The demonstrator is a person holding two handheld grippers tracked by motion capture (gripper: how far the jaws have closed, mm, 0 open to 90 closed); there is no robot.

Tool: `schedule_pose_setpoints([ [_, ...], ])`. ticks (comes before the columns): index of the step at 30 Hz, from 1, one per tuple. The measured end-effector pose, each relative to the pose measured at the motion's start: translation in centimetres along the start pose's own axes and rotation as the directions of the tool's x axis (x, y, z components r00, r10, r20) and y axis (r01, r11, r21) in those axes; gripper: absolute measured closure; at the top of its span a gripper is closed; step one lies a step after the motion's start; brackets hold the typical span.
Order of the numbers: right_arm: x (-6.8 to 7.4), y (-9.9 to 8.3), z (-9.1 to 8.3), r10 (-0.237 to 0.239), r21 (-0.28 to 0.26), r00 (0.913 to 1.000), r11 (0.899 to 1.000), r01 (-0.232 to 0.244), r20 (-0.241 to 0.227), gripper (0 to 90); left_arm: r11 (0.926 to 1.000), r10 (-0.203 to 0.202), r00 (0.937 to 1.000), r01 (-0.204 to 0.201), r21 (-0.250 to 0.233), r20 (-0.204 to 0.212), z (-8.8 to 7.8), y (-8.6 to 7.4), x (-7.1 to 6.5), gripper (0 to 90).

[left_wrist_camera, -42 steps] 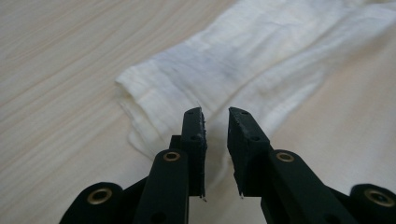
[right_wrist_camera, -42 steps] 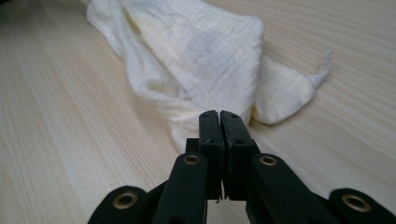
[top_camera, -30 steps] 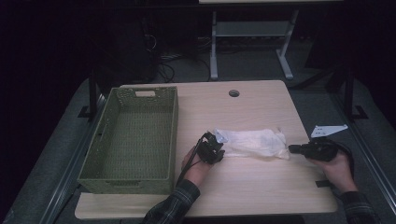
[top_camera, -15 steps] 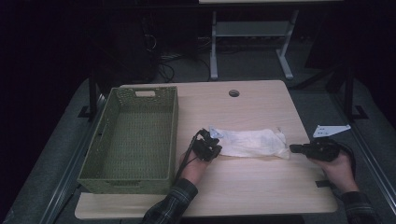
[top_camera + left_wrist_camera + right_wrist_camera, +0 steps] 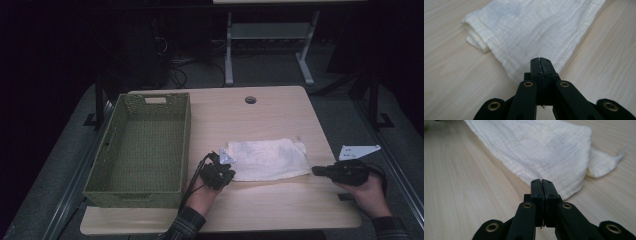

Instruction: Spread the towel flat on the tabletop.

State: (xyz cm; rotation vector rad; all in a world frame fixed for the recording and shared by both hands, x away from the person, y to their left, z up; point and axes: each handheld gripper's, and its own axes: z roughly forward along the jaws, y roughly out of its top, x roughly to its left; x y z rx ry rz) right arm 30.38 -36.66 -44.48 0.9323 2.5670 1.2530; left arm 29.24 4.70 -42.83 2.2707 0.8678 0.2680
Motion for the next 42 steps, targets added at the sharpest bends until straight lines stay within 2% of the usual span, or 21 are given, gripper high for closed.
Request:
schedule_pose_setpoints([
  [2,0.4,-0.4,-0.1,-0.002,0.009,1.0,1.0,0.002,-0.008,88.5,0.9999,-0.012,0.9999,0.012,0.0,0.002,-0.3,-0.2,-0.1,89.7],
  [6,1.0,-1.2,-0.6,0.001,0.012,0.9995,1.0,-0.001,-0.031,88.4,1.0,-0.008,0.9999,0.008,0.0,0.01,-0.8,-0.7,-0.5,89.7],
  [12,2.0,-2.3,-0.4,0.01,0.06,0.9981,0.998,-0.007,-0.061,88.3,0.9971,0.003,0.9995,-0.005,0.076,0.03,-0.1,-1.7,-1.5,89.6],
  [13,2.1,-2.5,-0.2,0.013,0.065,0.9974,0.998,-0.009,-0.07,88.3,0.9948,0.006,0.9992,-0.01,0.101,0.038,0.2,-1.8,-1.5,89.6],
  [15,2.3,-2.7,0.2,0.015,0.09,0.9969,0.996,-0.009,-0.077,87.8,0.9926,0.003,0.9989,-0.009,0.121,0.047,0.6,-2.1,-1.6,88.8],
  [17,2.4,-2.8,0.4,0.008,0.108,0.9973,0.994,0.0,-0.073,84.8,0.9928,0.002,0.9989,-0.008,0.119,0.047,0.7,-2.1,-1.6,79.1],
  [19,2.4,-2.5,0.2,0.004,0.086,0.9976,0.996,0.002,-0.069,80.4,0.9953,0.009,0.9992,-0.013,0.096,0.04,0.5,-1.8,-1.6,72.3],
  [22,1.9,-1.7,-0.3,0.0,0.045,0.9981,0.999,0.003,-0.062,76.2,0.9985,-0.002,0.9999,0.002,0.055,0.016,0.3,-1.1,-1.4,64.4],
  [27,0.8,-0.1,0.1,-0.002,0.012,0.9996,1.0,0.003,-0.027,74.7,0.9999,-0.008,0.9999,0.009,0.015,-0.014,1.0,0.3,-0.1,61.1],
  [36,-2.6,3.6,2.7,0.011,-0.035,0.9999,0.999,-0.011,-0.002,71.9,0.9985,-0.04,0.9966,0.037,-0.04,-0.072,2.7,2.7,2.4,60.5],
  [42,-4.1,5.7,5.6,0.015,-0.023,0.9999,1.0,-0.016,-0.005,71.0,0.9973,-0.067,0.993,0.064,-0.035,-0.097,3.9,3.9,4.2,59.3],
])
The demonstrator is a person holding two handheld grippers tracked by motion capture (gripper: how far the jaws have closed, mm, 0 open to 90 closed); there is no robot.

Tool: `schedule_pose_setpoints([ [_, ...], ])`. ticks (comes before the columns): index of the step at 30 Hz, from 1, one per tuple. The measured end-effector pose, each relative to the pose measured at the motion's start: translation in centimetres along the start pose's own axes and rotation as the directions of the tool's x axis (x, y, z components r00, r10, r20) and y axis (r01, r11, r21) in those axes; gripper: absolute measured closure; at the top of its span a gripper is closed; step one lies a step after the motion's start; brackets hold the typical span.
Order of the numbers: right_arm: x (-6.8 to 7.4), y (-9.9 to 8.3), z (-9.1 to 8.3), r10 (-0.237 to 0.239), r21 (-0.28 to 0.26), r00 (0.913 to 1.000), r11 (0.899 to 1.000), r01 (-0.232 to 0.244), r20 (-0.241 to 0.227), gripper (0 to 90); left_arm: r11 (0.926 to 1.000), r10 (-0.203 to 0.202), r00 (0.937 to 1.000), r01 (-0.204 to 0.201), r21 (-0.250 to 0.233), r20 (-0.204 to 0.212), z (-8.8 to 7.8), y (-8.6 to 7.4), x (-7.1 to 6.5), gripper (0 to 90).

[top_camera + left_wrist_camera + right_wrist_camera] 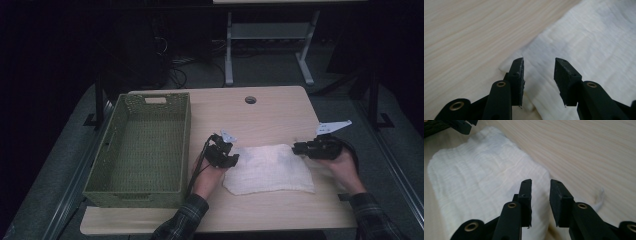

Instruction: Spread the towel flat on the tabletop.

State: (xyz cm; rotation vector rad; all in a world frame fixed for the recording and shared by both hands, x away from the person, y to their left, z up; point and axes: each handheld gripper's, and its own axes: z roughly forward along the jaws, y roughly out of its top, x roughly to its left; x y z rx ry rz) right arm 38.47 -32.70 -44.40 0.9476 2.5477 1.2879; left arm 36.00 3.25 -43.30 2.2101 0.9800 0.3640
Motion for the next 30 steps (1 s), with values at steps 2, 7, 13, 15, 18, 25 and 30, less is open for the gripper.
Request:
schedule_pose_setpoints([
  [2,-0.4,0.5,1.0,0.0,0.015,1.0,1.0,0.0,0.0,71.0,0.9999,-0.015,0.9998,0.015,0.003,-0.012,0.6,0.4,0.6,58.8],
  [7,-1.5,0.5,2.5,0.031,0.015,0.9995,0.999,-0.031,0.001,71.6,0.9987,-0.05,0.9984,0.05,0.01,-0.024,1.7,1.0,2.1,58.1],
  [13,-1.8,0.4,2.8,0.034,0.011,0.9992,0.999,-0.034,-0.019,80.4,0.9937,-0.106,0.9943,0.106,0.036,0.003,3.0,0.8,3.6,57.1],
  [15,-1.8,0.4,2.8,0.029,0.016,0.9994,0.999,-0.029,-0.02,84.8,0.9916,-0.122,0.9923,0.12,0.047,0.024,3.3,0.7,3.7,62.8],
  [18,-1.6,0.4,2.6,0.023,0.003,0.9994,1.0,-0.023,-0.025,87.3,0.9921,-0.112,0.9926,0.109,0.062,0.047,3.2,0.6,3.9,82.5],
  [25,-0.8,0.4,1.2,-0.007,-0.022,0.9997,1.0,0.006,-0.024,87.9,0.9963,-0.086,0.9953,0.086,-0.003,0.045,1.0,1.1,2.6,86.6],
  [30,1.1,0.0,-0.7,-0.05,-0.034,0.9983,0.998,0.049,-0.03,88.1,0.9991,-0.02,0.9988,0.022,-0.036,0.044,-1.4,0.7,0.6,86.4],
])
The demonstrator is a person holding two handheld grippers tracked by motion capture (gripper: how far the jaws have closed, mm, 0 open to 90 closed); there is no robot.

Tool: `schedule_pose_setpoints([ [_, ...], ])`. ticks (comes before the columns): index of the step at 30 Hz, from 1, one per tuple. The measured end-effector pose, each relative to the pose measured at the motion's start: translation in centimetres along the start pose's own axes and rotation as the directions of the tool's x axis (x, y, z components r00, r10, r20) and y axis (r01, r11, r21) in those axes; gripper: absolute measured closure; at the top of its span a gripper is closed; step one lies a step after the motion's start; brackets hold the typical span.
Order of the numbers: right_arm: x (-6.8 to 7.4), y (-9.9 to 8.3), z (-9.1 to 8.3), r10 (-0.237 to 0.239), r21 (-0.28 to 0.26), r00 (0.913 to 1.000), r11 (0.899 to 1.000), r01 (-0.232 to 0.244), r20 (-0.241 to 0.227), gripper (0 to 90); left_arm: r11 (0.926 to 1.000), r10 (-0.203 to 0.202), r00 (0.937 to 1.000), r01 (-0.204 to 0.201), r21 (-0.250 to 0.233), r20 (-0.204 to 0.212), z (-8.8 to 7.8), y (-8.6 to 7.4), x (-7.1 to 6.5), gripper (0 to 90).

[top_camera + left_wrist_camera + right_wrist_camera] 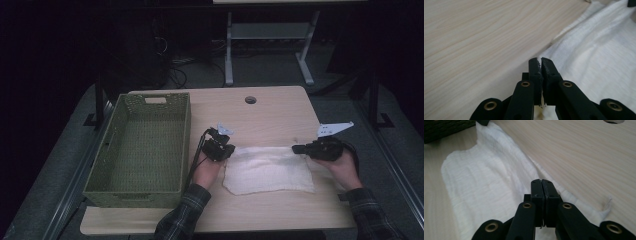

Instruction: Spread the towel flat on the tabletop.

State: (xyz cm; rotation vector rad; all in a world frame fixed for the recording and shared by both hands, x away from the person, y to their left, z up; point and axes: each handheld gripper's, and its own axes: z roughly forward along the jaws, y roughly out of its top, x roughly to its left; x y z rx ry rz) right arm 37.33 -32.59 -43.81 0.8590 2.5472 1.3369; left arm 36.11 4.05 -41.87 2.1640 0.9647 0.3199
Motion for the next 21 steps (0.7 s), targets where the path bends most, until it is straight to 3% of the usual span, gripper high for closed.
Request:
schedule_pose_setpoints([
  [4,1.5,-0.8,-0.6,-0.018,0.027,0.9998,0.999,0.018,-0.008,88.1,0.9987,0.048,0.9988,-0.048,0.018,0.011,-1.1,-1.2,-1.4,86.1],
  [9,2.7,-2.4,-0.5,-0.021,0.087,0.999,0.996,0.024,-0.039,88.0,0.992,0.068,0.9961,-0.074,0.103,0.056,-0.5,-3.3,-2.6,84.2],
  [10,2.8,-2.8,-0.4,-0.022,0.104,0.999,0.994,0.026,-0.039,86.1,0.9905,0.072,0.9959,-0.078,0.114,0.054,-0.4,-3.4,-2.7,80.9],
  [12,2.9,-2.9,-0.5,-0.024,0.11,0.999,0.994,0.028,-0.037,78.8,0.9944,0.055,0.9974,-0.059,0.087,0.047,-0.5,-3.2,-2.5,71.7],
  [16,2.3,-2.0,-1.5,-0.009,0.046,0.9998,0.999,0.01,-0.019,72.5,0.9985,0.043,0.9991,-0.042,0.035,-0.006,-1.1,-1.9,-1.8,61.3],
  [21,0.5,-0.8,-1.5,0.015,0.026,0.9993,1.0,-0.016,0.033,73.2,0.9979,0.045,0.9957,-0.041,0.051,-0.081,0.0,-0.7,-0.7,63.0],
])
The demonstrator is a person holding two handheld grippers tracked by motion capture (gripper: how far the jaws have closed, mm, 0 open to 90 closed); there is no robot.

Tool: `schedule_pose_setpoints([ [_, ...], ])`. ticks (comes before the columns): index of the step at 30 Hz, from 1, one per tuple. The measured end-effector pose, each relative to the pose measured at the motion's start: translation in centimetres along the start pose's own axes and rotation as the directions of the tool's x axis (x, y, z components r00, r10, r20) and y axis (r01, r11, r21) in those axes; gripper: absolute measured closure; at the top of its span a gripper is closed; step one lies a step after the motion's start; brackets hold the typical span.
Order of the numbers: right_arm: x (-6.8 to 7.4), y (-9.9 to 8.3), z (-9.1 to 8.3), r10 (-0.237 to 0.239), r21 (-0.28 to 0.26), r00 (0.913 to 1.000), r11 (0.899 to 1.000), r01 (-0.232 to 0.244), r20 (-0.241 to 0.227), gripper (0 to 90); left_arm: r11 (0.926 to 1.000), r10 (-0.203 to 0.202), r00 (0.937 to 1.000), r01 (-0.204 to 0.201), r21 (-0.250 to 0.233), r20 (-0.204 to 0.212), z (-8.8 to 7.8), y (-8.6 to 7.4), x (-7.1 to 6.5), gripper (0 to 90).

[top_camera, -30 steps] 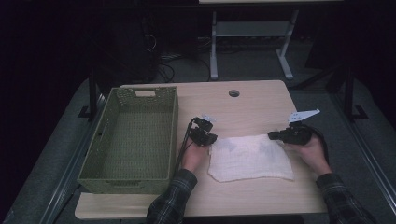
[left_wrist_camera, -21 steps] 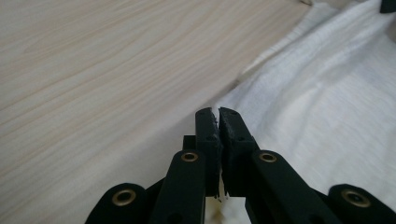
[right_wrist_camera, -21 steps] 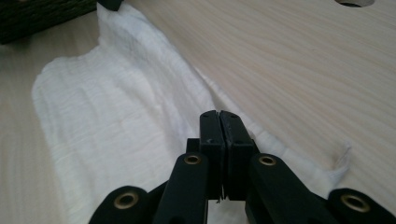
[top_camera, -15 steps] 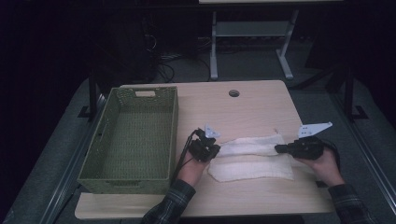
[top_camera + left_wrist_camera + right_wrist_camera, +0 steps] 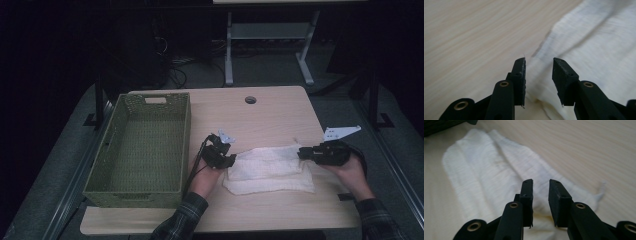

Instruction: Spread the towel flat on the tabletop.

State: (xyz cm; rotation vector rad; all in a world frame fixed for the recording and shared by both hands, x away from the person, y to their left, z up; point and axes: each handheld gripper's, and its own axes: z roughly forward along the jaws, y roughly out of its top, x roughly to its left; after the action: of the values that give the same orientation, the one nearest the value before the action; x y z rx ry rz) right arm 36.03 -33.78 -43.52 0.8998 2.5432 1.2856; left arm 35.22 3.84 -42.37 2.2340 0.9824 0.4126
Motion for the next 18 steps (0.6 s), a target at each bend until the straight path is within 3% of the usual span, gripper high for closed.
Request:
schedule_pose_setpoints([
  [6,-3.2,0.1,1.5,0.05,0.023,0.9956,0.998,-0.052,0.08,72.0,0.9979,-0.039,0.9982,0.041,0.05,-0.047,2.2,-0.2,1.2,63.3],
  [9,-4.7,-0.3,2.7,0.076,0.059,0.9898,0.995,-0.084,0.121,70.0,0.9957,-0.058,0.9975,0.061,0.069,-0.04,2.8,-0.7,1.8,62.8],
  [14,-5.2,-0.5,3.9,0.078,0.09,0.9873,0.992,-0.091,0.138,66.2,0.9933,-0.06,0.9976,0.063,0.096,-0.033,3.7,-1.1,1.9,59.8],
  [18,-5.1,-0.5,4.2,0.078,0.098,0.9856,0.991,-0.094,0.15,68.5,0.9937,-0.067,0.9976,0.069,0.089,-0.018,3.7,-1.1,2.0,63.3],
])
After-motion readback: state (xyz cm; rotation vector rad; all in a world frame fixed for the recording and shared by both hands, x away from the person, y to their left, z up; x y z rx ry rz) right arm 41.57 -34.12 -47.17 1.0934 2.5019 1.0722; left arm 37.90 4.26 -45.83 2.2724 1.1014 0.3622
